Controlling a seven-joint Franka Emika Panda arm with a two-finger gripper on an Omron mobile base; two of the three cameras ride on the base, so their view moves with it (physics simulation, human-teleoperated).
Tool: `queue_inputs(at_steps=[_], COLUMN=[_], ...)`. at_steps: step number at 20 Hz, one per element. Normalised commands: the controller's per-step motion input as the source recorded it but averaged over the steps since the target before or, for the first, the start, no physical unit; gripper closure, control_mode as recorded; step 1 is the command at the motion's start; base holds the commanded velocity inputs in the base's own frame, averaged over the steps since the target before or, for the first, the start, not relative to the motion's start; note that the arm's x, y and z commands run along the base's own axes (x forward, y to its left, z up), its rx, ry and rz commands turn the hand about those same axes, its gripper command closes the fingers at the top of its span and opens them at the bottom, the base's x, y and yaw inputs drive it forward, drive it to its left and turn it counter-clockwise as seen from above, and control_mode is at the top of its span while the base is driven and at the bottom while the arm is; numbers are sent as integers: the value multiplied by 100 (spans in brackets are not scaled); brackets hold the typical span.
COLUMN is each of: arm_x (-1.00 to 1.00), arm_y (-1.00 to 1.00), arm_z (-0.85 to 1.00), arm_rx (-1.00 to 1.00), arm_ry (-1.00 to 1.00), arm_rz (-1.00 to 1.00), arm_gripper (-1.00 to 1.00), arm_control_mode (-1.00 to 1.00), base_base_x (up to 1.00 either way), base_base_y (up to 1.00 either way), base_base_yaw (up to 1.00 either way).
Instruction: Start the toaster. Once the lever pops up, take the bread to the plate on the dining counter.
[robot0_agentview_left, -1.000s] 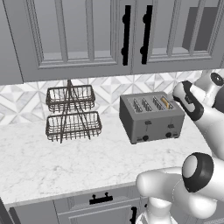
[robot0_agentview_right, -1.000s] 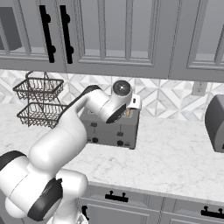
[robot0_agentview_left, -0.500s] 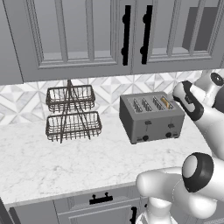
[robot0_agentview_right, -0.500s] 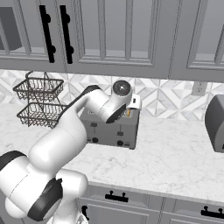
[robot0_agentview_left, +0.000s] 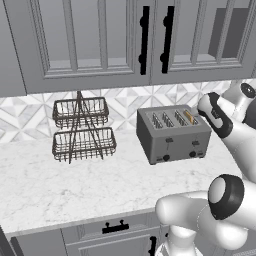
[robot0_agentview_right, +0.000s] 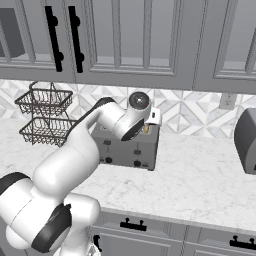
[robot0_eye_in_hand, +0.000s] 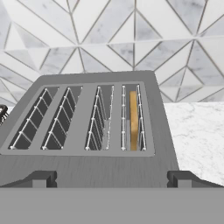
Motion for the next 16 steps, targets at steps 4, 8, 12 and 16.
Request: queue_inputs(at_steps=[4,8,12,16], arm_x=[0,0,0,0], arm_y=[0,0,0,0], arm_z=[0,0,0,0], arm_rx=[0,0,0,0], arm_ry=[0,0,0,0], arm_rz=[0,0,0,0], arm_gripper=[-100,-100,-100,-100], arm_control_mode=[-100,-100,-100,-100], base_base_x=[0,0,0,0], base_base_y=[0,0,0,0], base_base_yaw=[0,0,0,0])
